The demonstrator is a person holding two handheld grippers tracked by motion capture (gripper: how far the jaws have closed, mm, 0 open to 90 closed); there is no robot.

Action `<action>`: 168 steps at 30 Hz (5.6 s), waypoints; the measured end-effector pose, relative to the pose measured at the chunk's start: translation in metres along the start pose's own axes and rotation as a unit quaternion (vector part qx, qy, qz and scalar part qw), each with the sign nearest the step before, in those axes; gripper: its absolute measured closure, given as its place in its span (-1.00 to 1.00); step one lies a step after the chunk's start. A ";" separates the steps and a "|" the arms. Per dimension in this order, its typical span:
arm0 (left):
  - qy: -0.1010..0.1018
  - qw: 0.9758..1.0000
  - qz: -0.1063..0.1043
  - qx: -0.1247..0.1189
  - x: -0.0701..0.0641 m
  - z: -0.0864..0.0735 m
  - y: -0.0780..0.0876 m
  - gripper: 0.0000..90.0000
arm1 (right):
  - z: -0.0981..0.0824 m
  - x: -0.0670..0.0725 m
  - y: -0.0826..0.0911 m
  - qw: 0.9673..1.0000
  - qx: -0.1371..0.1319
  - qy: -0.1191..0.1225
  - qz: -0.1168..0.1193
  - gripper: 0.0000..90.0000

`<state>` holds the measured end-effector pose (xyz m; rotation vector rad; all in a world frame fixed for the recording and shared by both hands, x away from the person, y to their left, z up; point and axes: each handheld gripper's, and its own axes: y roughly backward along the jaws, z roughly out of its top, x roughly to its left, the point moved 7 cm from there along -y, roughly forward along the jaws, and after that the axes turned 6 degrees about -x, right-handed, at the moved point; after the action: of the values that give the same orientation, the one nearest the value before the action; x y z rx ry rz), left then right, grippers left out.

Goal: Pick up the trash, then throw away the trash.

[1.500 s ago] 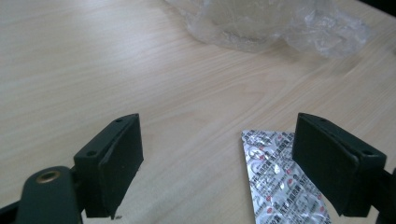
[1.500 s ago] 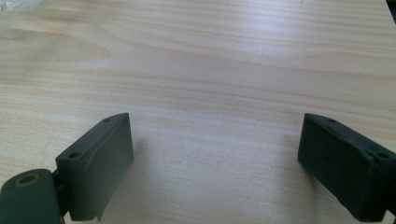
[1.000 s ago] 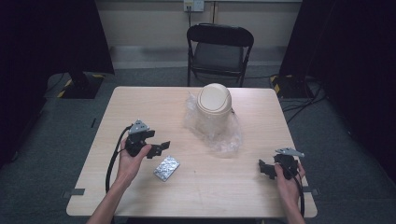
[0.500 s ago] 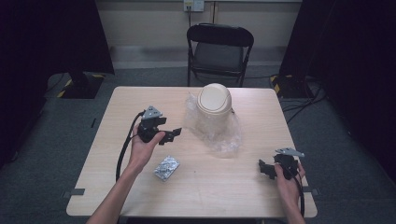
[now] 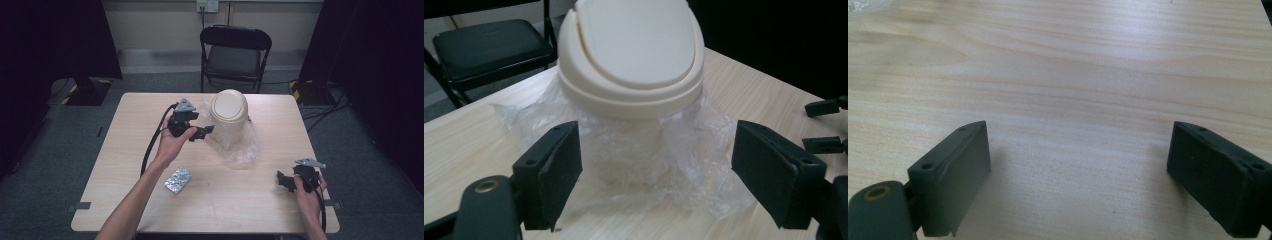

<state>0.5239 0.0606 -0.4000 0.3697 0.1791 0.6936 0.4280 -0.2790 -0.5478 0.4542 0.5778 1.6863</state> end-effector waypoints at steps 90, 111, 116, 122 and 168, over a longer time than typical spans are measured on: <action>-0.020 1.000 -0.012 0.007 -0.011 -0.032 0.026 -0.60 | 0.000 0.000 0.000 1.000 -0.001 0.000 0.000 -0.78; 0.013 0.999 0.033 0.031 -0.004 -0.114 0.098 -0.63 | 0.000 0.000 0.000 1.000 0.000 -0.001 0.001 -0.79; 0.048 0.998 0.036 0.031 -0.006 -0.152 0.116 -0.60 | 0.000 0.000 0.000 1.000 0.000 0.000 0.000 -0.79; 0.054 0.996 0.033 0.063 -0.015 -0.178 0.115 -0.54 | 0.000 0.000 0.000 1.000 0.000 0.000 0.000 -0.79; 0.008 0.996 0.046 0.082 -0.030 -0.189 0.100 -0.24 | 0.000 0.000 0.000 1.000 -0.001 0.001 0.002 -0.78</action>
<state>0.3891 0.1629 -0.5342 0.5326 0.2360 0.7759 0.4279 -0.2787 -0.5477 0.4529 0.5771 1.6903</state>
